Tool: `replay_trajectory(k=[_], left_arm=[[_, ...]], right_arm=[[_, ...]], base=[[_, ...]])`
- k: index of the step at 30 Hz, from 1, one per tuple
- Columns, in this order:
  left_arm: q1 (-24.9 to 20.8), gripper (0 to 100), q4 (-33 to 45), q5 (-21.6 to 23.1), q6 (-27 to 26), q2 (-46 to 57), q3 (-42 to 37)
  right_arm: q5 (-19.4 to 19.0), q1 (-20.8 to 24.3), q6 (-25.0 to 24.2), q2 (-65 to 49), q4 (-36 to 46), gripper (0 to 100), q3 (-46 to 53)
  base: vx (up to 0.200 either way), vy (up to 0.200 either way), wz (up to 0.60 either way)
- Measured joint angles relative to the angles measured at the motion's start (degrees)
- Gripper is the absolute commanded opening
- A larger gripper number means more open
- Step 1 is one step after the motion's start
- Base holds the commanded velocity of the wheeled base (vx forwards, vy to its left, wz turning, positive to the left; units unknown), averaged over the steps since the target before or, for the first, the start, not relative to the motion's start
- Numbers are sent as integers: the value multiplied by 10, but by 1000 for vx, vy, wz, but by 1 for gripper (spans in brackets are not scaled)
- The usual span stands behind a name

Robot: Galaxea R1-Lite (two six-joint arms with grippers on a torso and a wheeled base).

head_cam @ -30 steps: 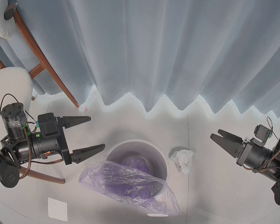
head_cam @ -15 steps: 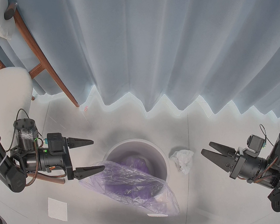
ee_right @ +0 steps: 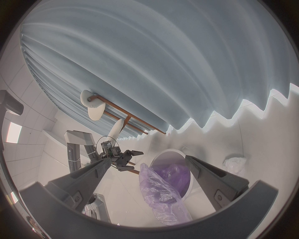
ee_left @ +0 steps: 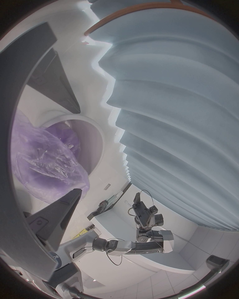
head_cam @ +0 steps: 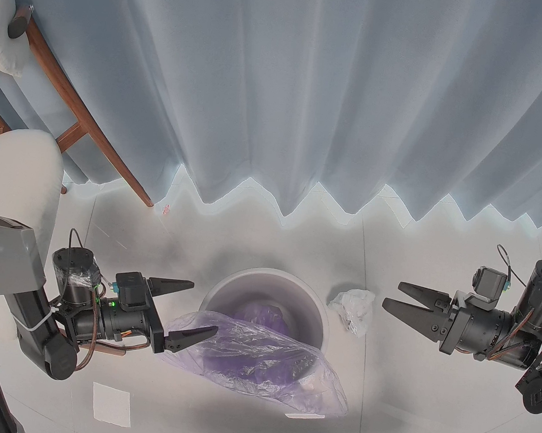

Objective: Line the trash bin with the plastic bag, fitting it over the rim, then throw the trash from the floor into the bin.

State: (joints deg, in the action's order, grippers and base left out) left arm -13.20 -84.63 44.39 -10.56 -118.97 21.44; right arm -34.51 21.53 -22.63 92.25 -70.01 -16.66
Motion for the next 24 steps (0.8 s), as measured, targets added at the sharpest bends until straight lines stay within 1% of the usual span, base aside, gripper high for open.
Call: replay_trajectory(k=[1, 8, 17, 21, 24], left_arm=[[-2, 0, -4, -1, 0, -7, 0], [-13, 0, -9, -2, 4, -40, -4], [-15, 0, -11, -2, 9, -58, -3], [-15, 0, -15, -3, 26, -53, -1], [-15, 0, -18, -15, 37, -41, -1]], right_arm=[[0, 0, 0, 0, 0, 100, 0], [0, 2, 0, 0, 0, 100, 1], [0, 3, 0, 2, 0, 100, 2], [0, 3, 0, 2, 0, 100, 3], [0, 5, 0, 3, 0, 100, 4]], base=[[0, 0, 0], [0, 0, 0], [0, 0, 0], [0, 0, 0], [0, 0, 0]])
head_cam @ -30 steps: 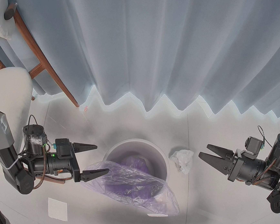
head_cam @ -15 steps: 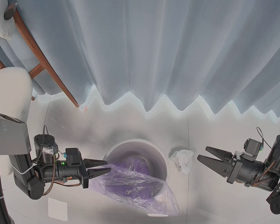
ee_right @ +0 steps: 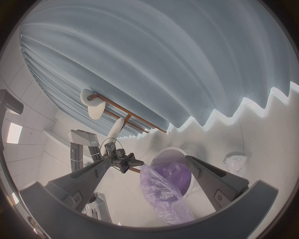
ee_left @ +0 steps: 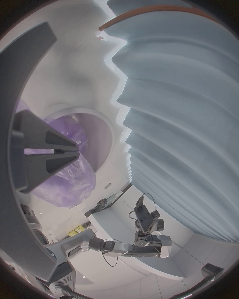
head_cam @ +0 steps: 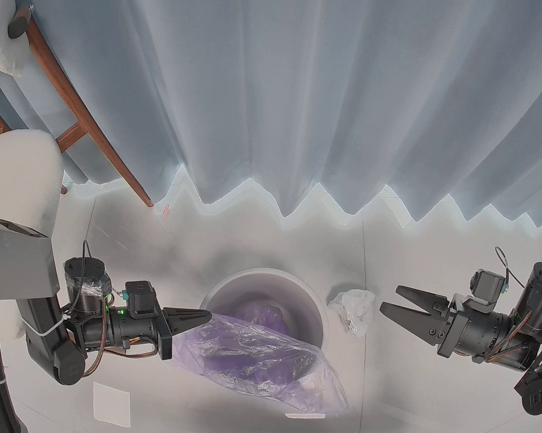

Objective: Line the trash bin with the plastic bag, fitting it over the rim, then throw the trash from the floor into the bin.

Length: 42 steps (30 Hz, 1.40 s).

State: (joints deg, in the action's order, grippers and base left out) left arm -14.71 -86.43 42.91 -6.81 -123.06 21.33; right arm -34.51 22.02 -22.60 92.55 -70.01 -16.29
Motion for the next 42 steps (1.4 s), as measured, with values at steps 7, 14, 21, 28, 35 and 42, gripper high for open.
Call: replay_trajectory(k=[7, 14, 21, 28, 35, 42], left_arm=[[-1, 100, 0, -13, 7, 17, -3], [0, 100, -1, -16, 7, 7, -1], [-2, 0, -10, -25, 6, -12, 1], [-14, 0, -20, -24, 5, -26, 0], [-19, 0, -20, -21, 4, -25, 1], [-24, 0, -20, -21, 50, 24, 0]], right_arm=[[0, 4, 0, 0, 0, 100, 2], [0, 5, 0, 1, 0, 100, 2], [0, 5, 0, 1, 0, 100, 3], [0, 7, -1, 7, 3, 100, 4], [2, 32, 0, 34, -2, 100, 15], [17, 53, 4, 64, -19, 100, 20]], base=[[0, 0, 0], [0, 0, 0], [0, 0, 0], [0, 0, 0], [0, 0, 0], [0, 0, 0]])
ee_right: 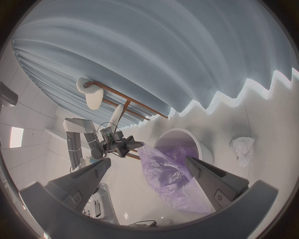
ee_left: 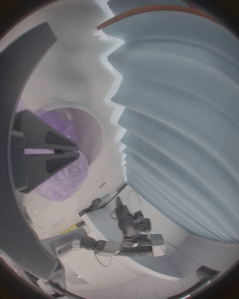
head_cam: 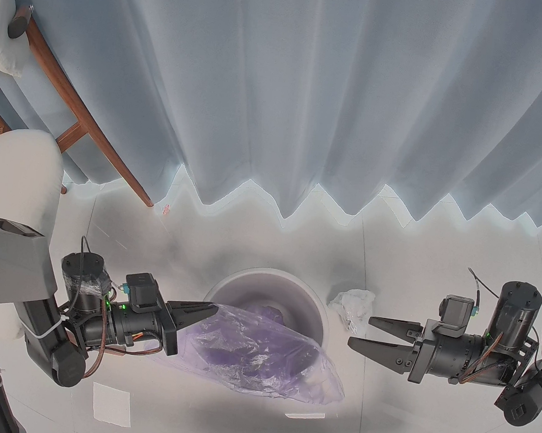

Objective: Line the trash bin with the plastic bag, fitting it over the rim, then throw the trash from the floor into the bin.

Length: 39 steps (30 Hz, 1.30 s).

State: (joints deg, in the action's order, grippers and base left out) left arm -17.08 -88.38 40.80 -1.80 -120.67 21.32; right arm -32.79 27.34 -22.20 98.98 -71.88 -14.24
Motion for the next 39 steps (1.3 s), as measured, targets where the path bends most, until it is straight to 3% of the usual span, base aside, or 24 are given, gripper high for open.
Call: replay_trajectory(k=[6, 16, 39], left_arm=[[-5, 0, 0, 1, 44, 56, -2], [-6, 0, 0, 2, 49, 95, -3], [-10, 0, 0, 2, 46, 106, -6]], right_arm=[[5, 26, 1, 38, -80, 100, 9], [-2, 42, 52, 161, -163, 100, -19], [-22, 23, 94, 302, -171, 100, -178]], base=[[0, 0, 0], [0, 0, 0], [0, 0, 0]])
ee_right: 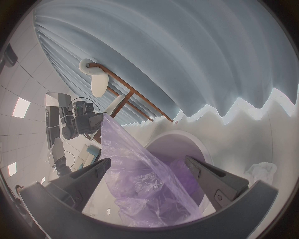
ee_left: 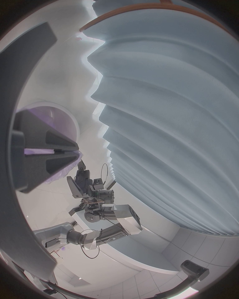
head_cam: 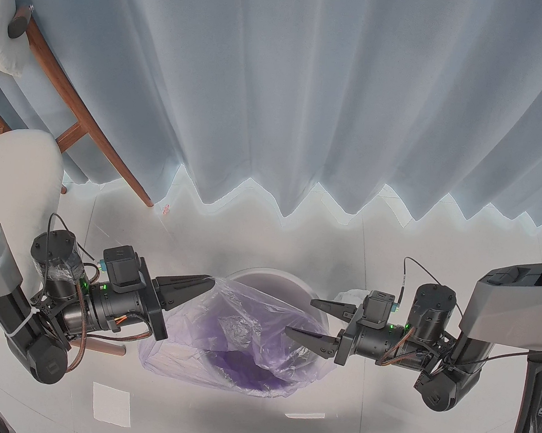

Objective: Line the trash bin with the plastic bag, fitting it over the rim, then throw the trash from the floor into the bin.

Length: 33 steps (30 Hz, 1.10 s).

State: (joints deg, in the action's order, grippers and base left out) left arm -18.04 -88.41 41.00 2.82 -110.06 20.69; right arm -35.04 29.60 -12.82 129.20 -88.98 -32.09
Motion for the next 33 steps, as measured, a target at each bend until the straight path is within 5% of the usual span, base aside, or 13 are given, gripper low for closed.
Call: replay_trajectory(k=[5, 6, 22, 33], left_arm=[[-1, 0, 0, -1, -1, 0, 0], [-1, 0, 0, -2, -1, 0, 0], [1, 0, 1, -2, 2, -1, 4], [6, 0, 0, -4, 85, -41, 43]], right_arm=[[-5, 0, 1, 14, 0, 100, -15], [-7, 1, 1, 17, 0, 0, -16], [-9, -36, -9, 26, 0, 0, -30], [-5, -71, -122, 8, 0, 0, -51]], base=[[0, 0, 0], [0, 0, 0], [0, 0, 0], [0, 0, 0]])
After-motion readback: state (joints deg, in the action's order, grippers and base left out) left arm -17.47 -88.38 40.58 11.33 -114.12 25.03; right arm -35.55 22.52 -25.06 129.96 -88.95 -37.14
